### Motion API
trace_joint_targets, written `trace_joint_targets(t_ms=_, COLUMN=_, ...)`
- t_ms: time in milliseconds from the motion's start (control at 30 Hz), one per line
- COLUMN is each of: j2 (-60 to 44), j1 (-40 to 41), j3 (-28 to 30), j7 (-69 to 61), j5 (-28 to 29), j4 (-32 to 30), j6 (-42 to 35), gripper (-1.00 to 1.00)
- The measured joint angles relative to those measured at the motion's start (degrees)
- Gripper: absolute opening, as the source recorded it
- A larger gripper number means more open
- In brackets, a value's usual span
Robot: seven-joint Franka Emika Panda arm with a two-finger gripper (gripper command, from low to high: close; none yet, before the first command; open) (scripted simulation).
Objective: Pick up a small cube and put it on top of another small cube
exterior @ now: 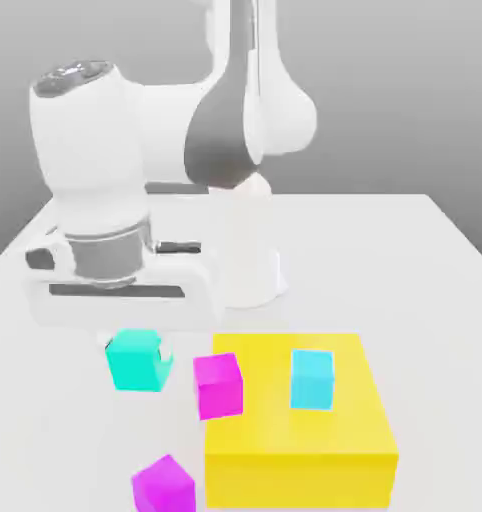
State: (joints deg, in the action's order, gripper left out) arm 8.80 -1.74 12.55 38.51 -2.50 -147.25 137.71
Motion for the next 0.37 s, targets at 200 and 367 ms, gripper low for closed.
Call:
trace_joint_targets(t_ms=200, j2=2.2, j1=-1.7, j3=-4.9, j7=4.5, j5=4.3, j4=-4.6, j6=3.1, gripper=-1.00)
trace_joint_targets(t_ms=367, j2=-0.8, j1=-1.7, j3=-4.9, j7=4.3, j5=4.1, j4=-5.7, j6=7.3, gripper=1.00)
